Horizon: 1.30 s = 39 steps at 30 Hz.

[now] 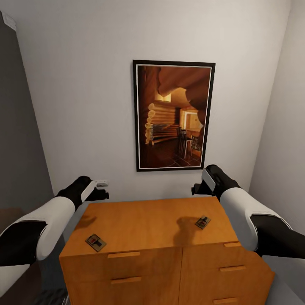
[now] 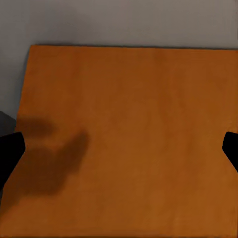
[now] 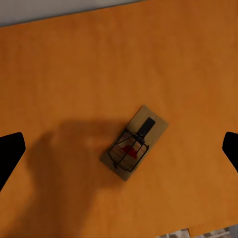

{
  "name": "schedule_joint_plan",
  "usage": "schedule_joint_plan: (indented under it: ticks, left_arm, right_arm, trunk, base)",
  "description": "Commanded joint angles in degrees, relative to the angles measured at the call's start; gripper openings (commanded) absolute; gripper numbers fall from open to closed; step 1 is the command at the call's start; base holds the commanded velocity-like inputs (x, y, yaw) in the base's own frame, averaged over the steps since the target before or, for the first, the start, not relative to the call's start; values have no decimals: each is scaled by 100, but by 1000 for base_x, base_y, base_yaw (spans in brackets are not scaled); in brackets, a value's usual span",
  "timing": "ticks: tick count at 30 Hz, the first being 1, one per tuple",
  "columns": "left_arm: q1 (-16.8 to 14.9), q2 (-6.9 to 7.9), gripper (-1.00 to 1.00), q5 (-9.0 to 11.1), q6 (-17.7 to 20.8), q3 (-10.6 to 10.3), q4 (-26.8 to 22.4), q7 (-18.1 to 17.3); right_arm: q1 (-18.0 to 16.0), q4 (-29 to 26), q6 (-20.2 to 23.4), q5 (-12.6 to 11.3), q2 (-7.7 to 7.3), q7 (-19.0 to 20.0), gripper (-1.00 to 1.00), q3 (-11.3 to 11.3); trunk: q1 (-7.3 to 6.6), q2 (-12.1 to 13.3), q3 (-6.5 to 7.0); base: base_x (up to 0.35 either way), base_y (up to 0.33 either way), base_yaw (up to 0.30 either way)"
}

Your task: Take the four mousetraps from the cabinet in the bathroom and place them on the bathroom floor. Make sure all four end up on the same floor surface, and ensure that at least two of them are either under or directly next to the same bathroom sink.

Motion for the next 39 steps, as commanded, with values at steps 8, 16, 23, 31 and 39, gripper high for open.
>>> schedule_joint_plan:
  ticks: [8,16,23,31,39]
  left_arm:
    - [-3,8,100,60,21,-40,235,-178]
    - [-3,10,100,43,-46,-39,483,-330]
    - [-3,11,100,32,-71,-39,582,-363]
    - [-3,11,100,27,-81,-39,614,-371]
    - [-3,11,100,27,-86,-41,620,-372]
  right_arm:
    - [-4,53,3,-88,-2,-56,100,-22]
    - [-4,124,-53,-129,-7,-53,100,-47]
    - [-4,371,-198,-153,-18,-17,100,-56]
    - [-4,436,-143,-160,-53,16,100,-62]
    - [-109,401,181,-165,-157,24,100,-66]
  trunk:
    - [1,-7,-9]
    - [1,-7,-9]
    - [1,-7,-9]
    - [1,-7,-9]
    - [1,-7,-9]
  base:
    - [0,0,0]
    - [0,0,0]
    - [0,0,0]
    - [0,0,0]
    - [0,0,0]
